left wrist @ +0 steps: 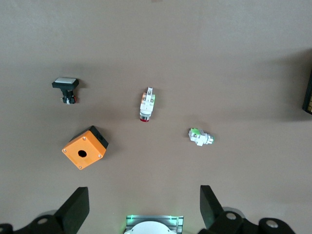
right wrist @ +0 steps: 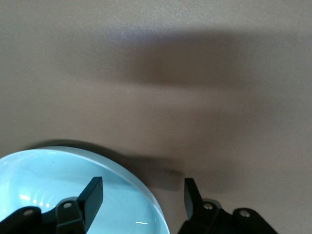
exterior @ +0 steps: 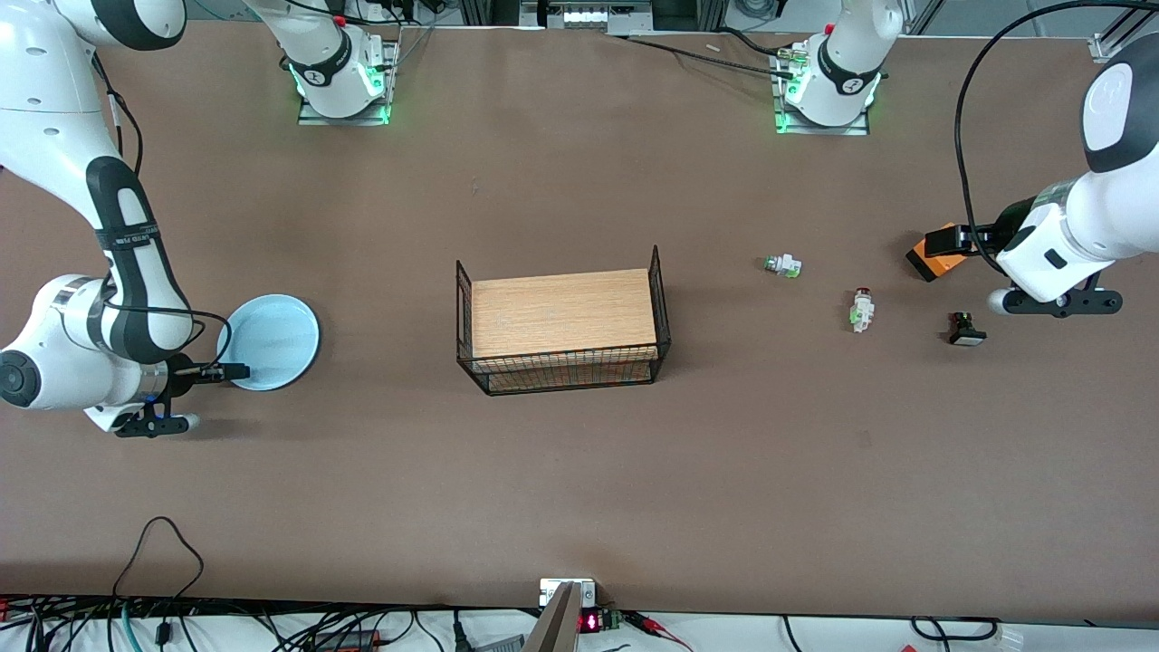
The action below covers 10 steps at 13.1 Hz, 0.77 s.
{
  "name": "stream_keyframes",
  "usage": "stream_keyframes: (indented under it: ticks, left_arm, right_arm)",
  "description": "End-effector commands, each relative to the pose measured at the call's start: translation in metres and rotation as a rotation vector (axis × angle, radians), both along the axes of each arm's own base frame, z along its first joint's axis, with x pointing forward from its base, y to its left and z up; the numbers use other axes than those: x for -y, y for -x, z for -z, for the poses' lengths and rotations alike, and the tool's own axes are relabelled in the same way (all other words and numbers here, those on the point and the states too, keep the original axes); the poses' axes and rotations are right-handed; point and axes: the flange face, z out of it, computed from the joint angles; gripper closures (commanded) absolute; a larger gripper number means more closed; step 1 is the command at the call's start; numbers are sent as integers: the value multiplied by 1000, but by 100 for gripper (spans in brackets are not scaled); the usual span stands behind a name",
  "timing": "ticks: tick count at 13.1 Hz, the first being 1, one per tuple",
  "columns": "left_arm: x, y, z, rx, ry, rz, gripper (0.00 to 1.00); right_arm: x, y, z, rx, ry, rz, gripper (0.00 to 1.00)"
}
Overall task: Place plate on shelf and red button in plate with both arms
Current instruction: 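Grasp the plate rim with the right gripper while the left gripper lowers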
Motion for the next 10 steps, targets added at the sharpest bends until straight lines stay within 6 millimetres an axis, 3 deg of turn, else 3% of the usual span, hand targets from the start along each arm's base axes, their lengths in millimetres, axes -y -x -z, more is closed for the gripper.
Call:
stream_keyframes:
  ticks: [1, 7, 10]
  left_arm:
    - [-2, 0, 12, 24, -10, 23, 0]
    - [1, 8, 74, 53, -10, 28, 0]
    - [2, 20, 116, 55, -9, 31, 0]
  right_arm:
    - [7, -4, 0, 12, -13, 8, 46]
    - [17, 6, 3, -54, -49, 86, 91]
    - [24, 14, 4, -87, -112, 144, 100]
